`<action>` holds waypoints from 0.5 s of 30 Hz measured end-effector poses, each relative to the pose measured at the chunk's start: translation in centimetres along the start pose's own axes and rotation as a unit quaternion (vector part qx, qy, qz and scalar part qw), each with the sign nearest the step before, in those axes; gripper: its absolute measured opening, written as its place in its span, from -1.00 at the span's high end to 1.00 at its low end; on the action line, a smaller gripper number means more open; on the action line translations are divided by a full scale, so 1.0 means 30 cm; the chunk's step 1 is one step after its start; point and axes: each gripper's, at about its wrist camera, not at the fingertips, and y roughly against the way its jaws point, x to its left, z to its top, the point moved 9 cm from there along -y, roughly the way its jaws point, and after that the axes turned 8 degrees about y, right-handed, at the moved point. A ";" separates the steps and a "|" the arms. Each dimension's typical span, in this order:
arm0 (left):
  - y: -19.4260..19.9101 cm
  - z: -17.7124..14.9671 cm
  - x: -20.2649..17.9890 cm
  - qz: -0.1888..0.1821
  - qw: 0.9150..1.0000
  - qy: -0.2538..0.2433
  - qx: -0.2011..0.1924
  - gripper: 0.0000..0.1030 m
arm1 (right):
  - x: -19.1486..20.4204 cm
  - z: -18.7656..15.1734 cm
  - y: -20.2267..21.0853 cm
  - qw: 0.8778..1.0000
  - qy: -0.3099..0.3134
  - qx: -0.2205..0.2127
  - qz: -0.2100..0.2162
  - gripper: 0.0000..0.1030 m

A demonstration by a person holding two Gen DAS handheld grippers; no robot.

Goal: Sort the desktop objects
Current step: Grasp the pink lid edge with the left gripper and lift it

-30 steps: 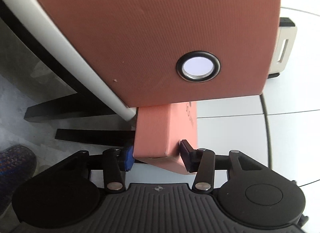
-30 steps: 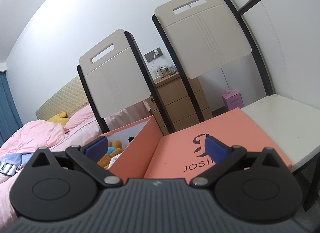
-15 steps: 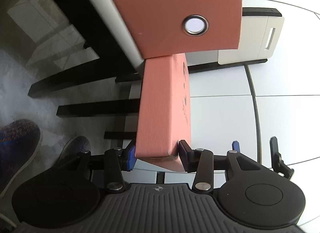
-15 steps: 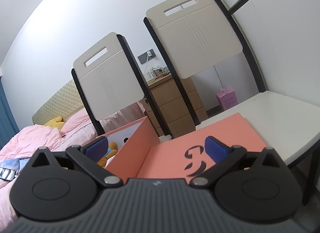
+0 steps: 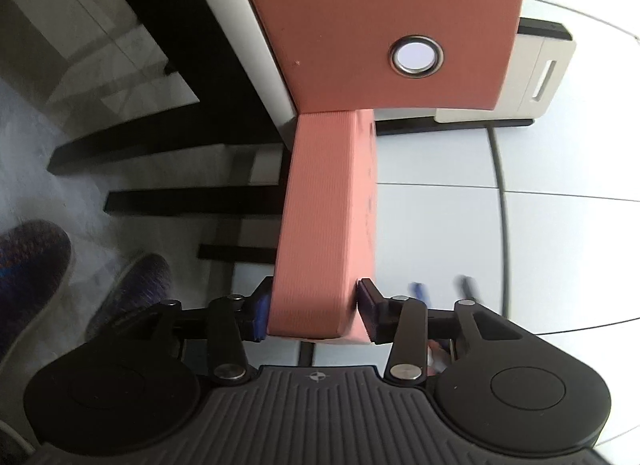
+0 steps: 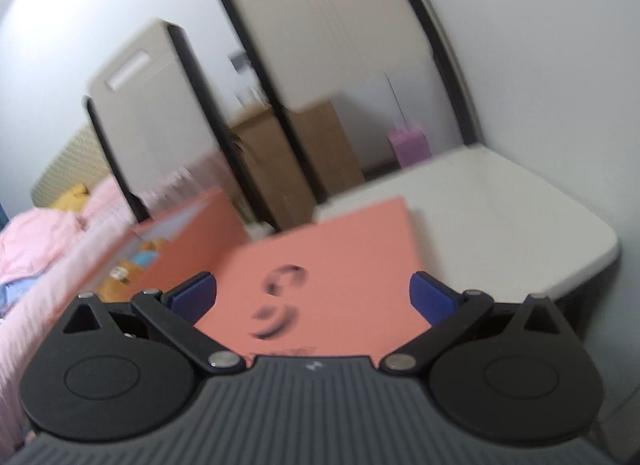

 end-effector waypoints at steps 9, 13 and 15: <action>0.093 -0.106 -0.006 0.002 1.000 -0.030 0.002 0.12 | -0.288 -0.237 -0.194 0.978 -0.081 0.164 0.096 -1.00; 0.043 -0.106 0.012 0.004 0.999 -0.047 0.000 0.12 | -0.253 -0.301 -0.211 0.958 -0.124 0.194 0.170 -0.94; 0.041 -0.113 0.002 -0.003 0.999 -0.050 0.003 0.13 | -0.225 -0.311 -0.204 0.950 -0.136 0.196 0.200 -0.67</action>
